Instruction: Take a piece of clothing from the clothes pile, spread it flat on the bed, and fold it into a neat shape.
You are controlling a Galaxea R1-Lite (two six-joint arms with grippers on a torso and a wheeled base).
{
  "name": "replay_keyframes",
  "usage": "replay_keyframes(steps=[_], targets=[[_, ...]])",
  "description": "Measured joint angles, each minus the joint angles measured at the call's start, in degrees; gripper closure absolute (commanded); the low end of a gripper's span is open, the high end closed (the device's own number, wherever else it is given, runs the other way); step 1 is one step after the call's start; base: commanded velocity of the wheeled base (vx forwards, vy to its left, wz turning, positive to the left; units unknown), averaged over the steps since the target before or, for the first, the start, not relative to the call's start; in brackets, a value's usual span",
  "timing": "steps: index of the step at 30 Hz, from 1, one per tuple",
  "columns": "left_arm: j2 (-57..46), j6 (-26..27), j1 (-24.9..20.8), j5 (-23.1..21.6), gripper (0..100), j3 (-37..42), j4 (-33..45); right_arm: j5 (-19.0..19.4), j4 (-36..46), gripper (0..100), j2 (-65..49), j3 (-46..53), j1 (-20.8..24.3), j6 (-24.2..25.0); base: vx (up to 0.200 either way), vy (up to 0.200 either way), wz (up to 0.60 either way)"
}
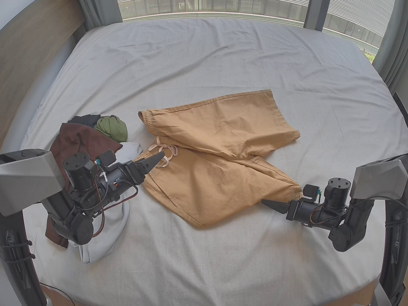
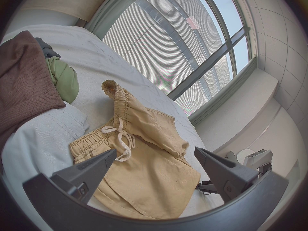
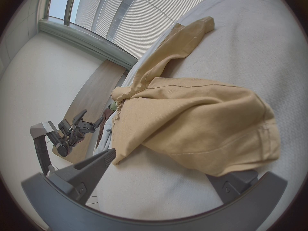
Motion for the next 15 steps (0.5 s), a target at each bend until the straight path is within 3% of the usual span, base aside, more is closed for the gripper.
replay_keyframes(steps=[9, 15], targets=[[-0.1, 0.0, 0.0, 0.0, 0, 0.0, 0.0, -2.2, 0.0, 0, 1.0, -1.4, 3.1, -1.5, 0.0, 0.0, 0.0], [-0.1, 0.0, 0.0, 0.0, 0, 0.0, 0.0, -2.3, 0.6, 0, 0.9, -2.1, 8.2, -1.6, 0.0, 0.0, 0.0]])
